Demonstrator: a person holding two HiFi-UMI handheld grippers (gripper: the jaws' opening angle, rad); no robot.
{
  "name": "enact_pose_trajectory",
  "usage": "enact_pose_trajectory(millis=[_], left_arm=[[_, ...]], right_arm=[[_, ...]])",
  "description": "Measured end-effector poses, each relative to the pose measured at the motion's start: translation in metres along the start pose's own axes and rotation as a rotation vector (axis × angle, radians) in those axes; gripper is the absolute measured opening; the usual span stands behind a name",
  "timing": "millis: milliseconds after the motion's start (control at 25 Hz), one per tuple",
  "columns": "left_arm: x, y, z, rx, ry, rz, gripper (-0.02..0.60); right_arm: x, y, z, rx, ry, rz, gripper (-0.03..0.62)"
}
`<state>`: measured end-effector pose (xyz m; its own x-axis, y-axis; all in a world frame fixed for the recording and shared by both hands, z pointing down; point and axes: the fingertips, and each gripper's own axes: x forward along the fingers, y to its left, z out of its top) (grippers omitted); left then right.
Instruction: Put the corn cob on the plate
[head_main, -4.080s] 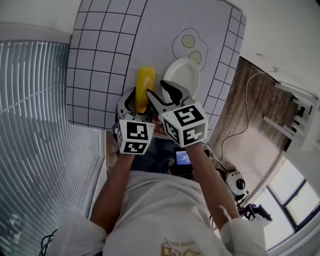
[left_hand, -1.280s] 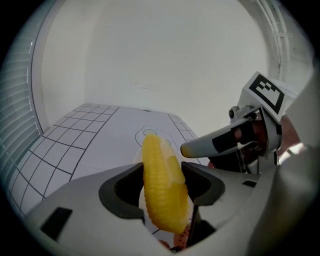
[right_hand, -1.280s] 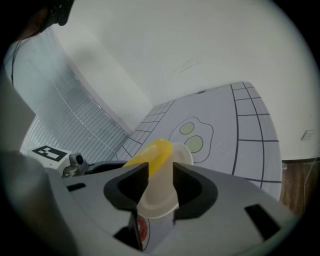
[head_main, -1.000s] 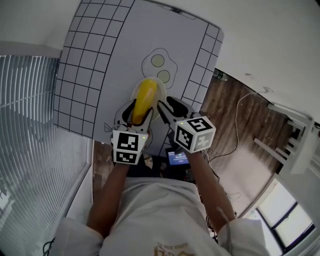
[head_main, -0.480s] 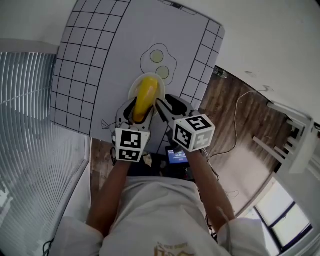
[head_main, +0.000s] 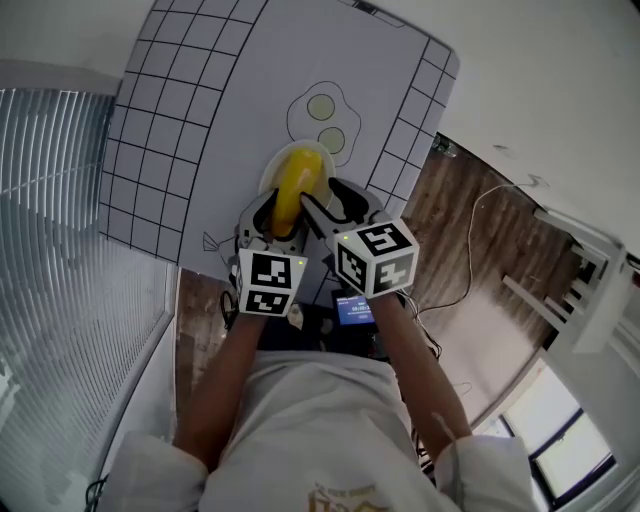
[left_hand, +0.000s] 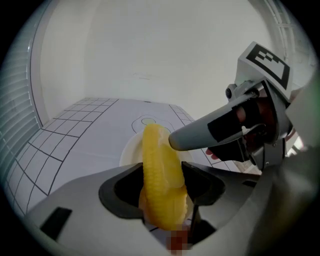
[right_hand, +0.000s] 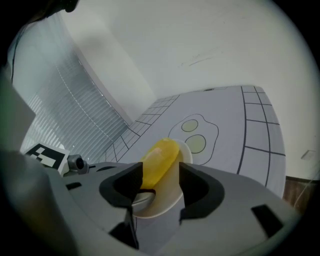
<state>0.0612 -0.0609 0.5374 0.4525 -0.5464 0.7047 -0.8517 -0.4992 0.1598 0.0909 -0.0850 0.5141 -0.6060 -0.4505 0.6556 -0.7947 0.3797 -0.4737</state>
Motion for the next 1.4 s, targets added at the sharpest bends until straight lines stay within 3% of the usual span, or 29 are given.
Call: enact_pose_trajectory(millis=[400,800,1040,1400], left_arm=[[0.005,-0.004,-0.006,-0.011,0.016,-0.028,0.248],[0.0,-0.004,-0.005,0.028,0.025,-0.046,0.256],[-0.009,-0.003,0.002,0.041,-0.032,-0.056,0.262],[-0.018,0.0,0.003,0.087,-0.054,-0.058,0.265]], right_arm=[[0.003,0.006,0.005,-0.066,0.025,-0.016,0.23],[0.006,0.005,0.004,-0.049,0.055,-0.029,0.256],[0.007,0.005,0.005,-0.035,0.053,-0.034,0.259],[0.011,0.008,0.007,-0.036,0.048,-0.05,0.262]])
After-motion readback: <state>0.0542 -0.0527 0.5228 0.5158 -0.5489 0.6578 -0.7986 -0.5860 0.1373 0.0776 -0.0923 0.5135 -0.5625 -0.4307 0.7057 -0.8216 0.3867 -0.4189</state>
